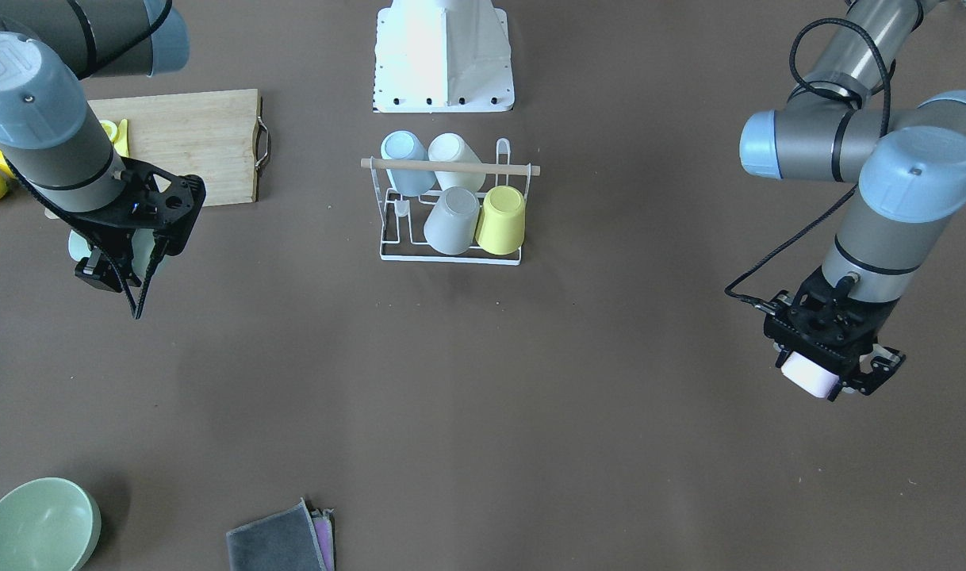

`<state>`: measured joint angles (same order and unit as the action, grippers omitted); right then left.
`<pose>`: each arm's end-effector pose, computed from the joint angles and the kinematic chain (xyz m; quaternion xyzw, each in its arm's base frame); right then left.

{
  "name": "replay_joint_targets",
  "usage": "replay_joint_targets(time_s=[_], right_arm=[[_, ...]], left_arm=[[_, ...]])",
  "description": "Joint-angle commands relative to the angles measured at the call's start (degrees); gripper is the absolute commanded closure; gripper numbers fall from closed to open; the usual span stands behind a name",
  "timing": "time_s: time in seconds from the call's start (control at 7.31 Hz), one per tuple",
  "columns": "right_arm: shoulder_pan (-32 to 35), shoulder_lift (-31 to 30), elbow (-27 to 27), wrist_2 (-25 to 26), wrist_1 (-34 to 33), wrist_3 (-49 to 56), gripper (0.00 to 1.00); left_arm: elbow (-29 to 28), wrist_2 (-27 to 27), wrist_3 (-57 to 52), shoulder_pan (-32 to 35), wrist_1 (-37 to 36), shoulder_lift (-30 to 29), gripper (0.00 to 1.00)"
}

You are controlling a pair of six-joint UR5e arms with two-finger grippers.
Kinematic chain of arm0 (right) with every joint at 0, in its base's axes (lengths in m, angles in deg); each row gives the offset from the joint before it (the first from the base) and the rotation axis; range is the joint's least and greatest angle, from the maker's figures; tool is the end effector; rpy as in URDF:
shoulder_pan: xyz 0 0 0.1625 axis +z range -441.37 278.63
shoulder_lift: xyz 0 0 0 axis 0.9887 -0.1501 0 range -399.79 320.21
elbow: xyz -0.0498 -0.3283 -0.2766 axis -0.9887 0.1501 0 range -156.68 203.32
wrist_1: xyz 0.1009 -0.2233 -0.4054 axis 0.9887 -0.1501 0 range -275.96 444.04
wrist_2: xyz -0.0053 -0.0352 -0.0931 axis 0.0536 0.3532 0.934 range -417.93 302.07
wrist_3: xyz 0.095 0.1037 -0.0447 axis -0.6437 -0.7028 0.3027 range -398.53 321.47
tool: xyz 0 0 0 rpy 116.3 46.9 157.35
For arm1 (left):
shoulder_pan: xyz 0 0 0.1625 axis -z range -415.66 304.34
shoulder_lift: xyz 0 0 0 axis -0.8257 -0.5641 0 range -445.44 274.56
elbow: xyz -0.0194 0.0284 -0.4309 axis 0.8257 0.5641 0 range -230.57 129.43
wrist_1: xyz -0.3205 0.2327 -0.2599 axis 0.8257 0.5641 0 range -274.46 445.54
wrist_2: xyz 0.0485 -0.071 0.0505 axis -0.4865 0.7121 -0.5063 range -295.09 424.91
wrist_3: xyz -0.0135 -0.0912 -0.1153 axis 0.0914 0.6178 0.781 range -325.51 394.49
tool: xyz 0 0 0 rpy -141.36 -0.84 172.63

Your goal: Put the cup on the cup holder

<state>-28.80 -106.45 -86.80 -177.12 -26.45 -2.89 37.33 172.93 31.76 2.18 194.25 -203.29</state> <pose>-0.3423 -0.5481 0.3263 0.1888 -0.2500 -0.6048 0.7321 0.3414 -0.7078 0.3776 0.3246 0.2351 0.3306 0.8544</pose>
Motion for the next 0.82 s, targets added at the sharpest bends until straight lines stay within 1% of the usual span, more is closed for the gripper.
replay_joint_targets(time_s=[0.0,0.14,0.27,0.41,0.55,0.68], right_arm=[[0.34,-4.60,-5.35,-6.10,9.43,-5.29,1.00],[0.60,-6.80,-5.45,-8.84,18.81,-12.11,1.00],[0.43,-9.17,-4.84,-10.08,30.39,-19.92,1.00],[0.43,-10.93,-3.71,-11.14,40.95,-26.44,1.00],[0.34,-11.91,-2.48,-11.85,51.06,-33.64,1.00],[0.34,-11.48,0.14,-11.50,61.95,-42.41,1.00]], left_arm=[[-0.01,-0.09,12.26,-4.90,20.75,1.81,1.00],[0.17,-0.09,17.71,-6.67,29.54,3.05,1.00],[0.43,-0.09,24.29,-7.55,39.81,5.41,1.00],[0.61,-0.18,27.92,-8.87,47.14,5.61,1.00],[0.61,0.00,29.35,-9.40,54.17,6.74,1.00],[0.17,-0.09,29.89,-11.93,61.03,6.84,1.00]])
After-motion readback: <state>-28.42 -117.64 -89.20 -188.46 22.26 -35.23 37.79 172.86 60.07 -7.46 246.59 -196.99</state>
